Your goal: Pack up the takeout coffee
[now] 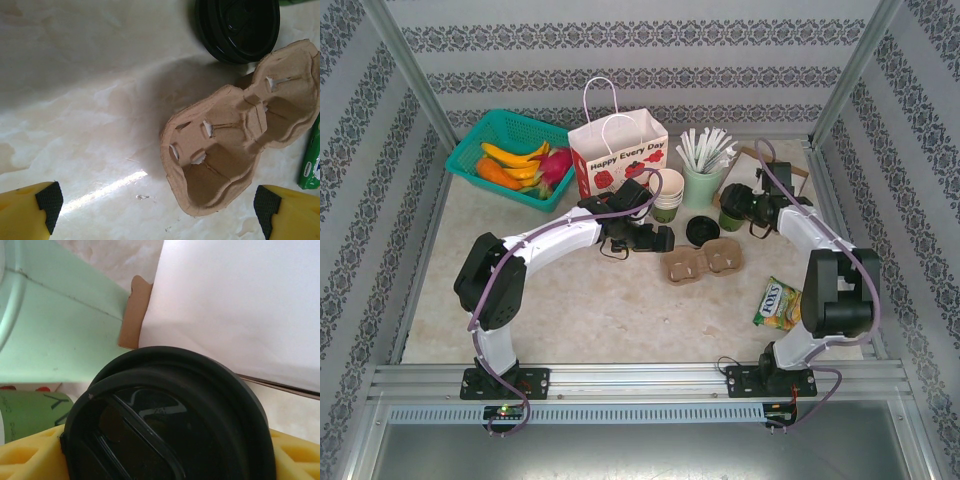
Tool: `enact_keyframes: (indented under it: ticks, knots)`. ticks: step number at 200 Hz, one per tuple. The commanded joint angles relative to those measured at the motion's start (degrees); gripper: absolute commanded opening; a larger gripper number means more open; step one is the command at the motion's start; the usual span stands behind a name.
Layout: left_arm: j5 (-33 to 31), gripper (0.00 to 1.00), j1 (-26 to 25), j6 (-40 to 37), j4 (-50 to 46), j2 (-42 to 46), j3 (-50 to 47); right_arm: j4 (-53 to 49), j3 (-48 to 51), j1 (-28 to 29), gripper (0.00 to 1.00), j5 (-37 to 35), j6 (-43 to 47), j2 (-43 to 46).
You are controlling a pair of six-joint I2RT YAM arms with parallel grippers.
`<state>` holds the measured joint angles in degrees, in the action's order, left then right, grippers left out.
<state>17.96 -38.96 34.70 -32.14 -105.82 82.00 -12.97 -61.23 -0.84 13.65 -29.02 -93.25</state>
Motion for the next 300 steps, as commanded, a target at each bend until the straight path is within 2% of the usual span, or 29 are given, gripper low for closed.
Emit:
enact_keyframes:
  ticks: [1,140,168,199,300]
  knots:
    - [-0.64,1.00,-0.33,-0.33,-0.97,0.78,0.28,3.42,-2.86,0.70,0.67,-2.71,-1.13,-2.03]
    - [-1.25,1.00,-0.33,-0.51,-1.25,1.69,0.20,0.01,-8.60,0.47,0.77,-2.01,-2.51,-7.00]
    - [-1.43,1.00,-0.33,-0.49,-1.34,1.76,0.18,-2.75,-10.78,0.40,0.84,-2.29,-2.71,-8.07]
    - [-1.52,1.00,-0.33,-0.33,-1.16,1.96,-0.08,-3.60,-11.10,0.36,0.89,-2.95,-2.77,-7.67]
    - [-2.61,1.00,-0.27,-0.68,-0.29,3.78,-1.49,-7.18,-11.54,0.30,0.94,-4.38,-0.08,-4.91]
